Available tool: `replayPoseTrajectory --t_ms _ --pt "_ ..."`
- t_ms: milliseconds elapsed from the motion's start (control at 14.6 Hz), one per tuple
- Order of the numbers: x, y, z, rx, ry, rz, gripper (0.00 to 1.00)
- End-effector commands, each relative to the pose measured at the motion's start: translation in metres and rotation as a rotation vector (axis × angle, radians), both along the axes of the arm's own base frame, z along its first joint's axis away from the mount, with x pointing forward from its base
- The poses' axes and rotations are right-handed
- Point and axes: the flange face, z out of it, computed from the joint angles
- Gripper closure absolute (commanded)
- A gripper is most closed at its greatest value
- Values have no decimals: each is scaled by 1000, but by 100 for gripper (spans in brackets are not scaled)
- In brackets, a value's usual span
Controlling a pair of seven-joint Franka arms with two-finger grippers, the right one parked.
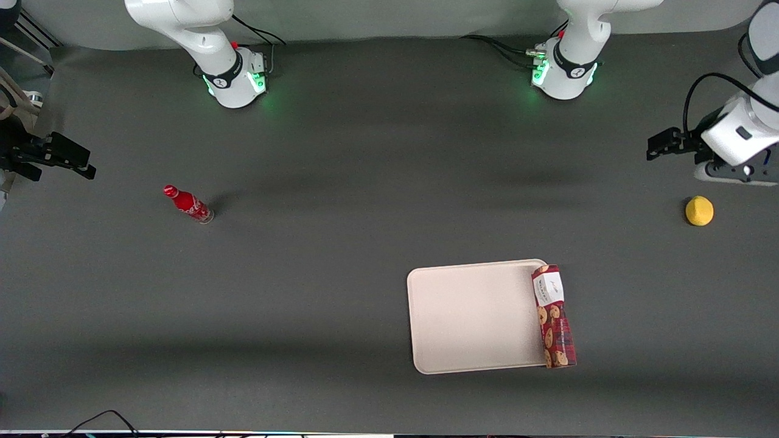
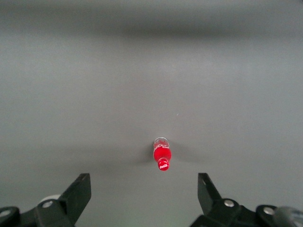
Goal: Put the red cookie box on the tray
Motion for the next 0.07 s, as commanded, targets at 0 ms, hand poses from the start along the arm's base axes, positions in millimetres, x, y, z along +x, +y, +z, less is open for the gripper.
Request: replayPoseTrajectory --t_ms 0 --pt "5 -4 26 18 -22 -30 0"
